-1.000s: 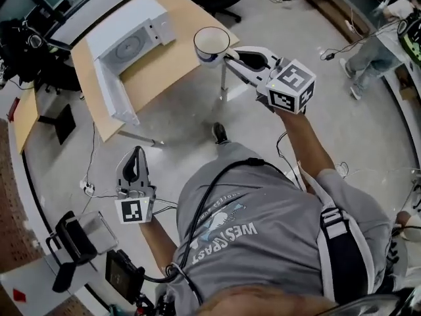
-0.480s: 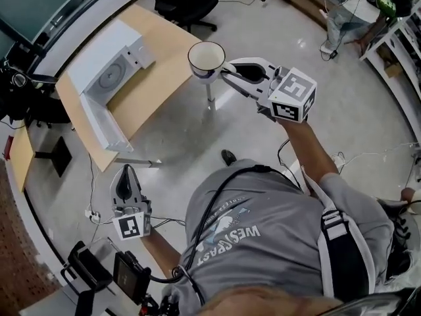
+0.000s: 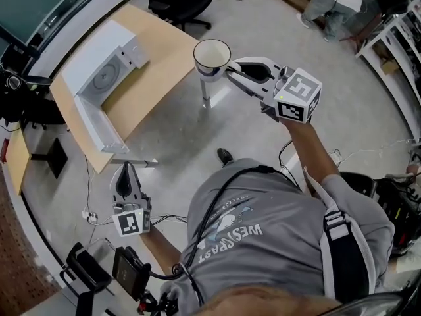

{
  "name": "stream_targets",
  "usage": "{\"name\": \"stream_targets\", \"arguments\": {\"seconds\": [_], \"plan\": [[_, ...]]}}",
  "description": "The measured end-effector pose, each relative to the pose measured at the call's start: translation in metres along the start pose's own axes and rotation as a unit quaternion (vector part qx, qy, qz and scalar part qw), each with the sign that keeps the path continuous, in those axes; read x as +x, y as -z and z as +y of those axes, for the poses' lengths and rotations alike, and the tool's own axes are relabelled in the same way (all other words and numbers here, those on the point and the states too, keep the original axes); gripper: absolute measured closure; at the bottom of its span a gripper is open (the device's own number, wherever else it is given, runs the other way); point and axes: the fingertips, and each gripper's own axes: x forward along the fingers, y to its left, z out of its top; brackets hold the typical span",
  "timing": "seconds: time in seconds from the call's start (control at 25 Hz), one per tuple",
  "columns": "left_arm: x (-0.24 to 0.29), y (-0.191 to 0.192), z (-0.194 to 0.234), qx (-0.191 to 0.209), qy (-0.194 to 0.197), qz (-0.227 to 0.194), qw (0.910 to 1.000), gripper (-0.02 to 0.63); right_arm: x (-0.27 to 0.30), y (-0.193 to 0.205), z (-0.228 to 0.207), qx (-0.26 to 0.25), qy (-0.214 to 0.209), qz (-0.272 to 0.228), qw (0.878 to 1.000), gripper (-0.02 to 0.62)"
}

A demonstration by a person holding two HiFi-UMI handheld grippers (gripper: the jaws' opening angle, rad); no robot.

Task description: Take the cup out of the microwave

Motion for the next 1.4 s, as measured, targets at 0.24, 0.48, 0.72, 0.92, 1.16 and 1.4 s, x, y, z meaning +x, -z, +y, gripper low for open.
{"name": "stream_targets", "arguments": {"seconds": [0.24,0.48,0.72,0.92,1.16,1.4], "plan": [[-0.006,0.0,-0.004,-0.001,-0.002,0.001,1.0,0.563,-0.001,0.0,0.005,0.002,-0.007,0.002,1.0,0.528],[-0.008,-0.006,-0.006,-0.001,-0.003,-0.003,1.0,0.563,-0.003,0.001,0.004,0.006,-0.004,0.001,1.0,0.528],[-0.013,-0.015,-0.011,0.007,-0.006,-0.009,0.9999,0.563,0.001,-0.001,0.006,0.008,-0.011,-0.008,1.0,0.528],[-0.02,-0.02,-0.032,0.016,0.015,-0.011,0.9997,0.563,0.005,-0.003,0.014,0.013,-0.024,-0.02,0.999,0.528],[-0.03,-0.015,-0.036,0.019,0.01,-0.003,0.9998,0.563,0.022,0.0,0.019,0.024,-0.044,-0.024,0.998,0.528],[-0.022,0.002,-0.024,0.024,0.0,0.014,0.9996,0.563,0.053,0.015,-0.005,0.033,-0.039,-0.031,0.998,0.528]]}}
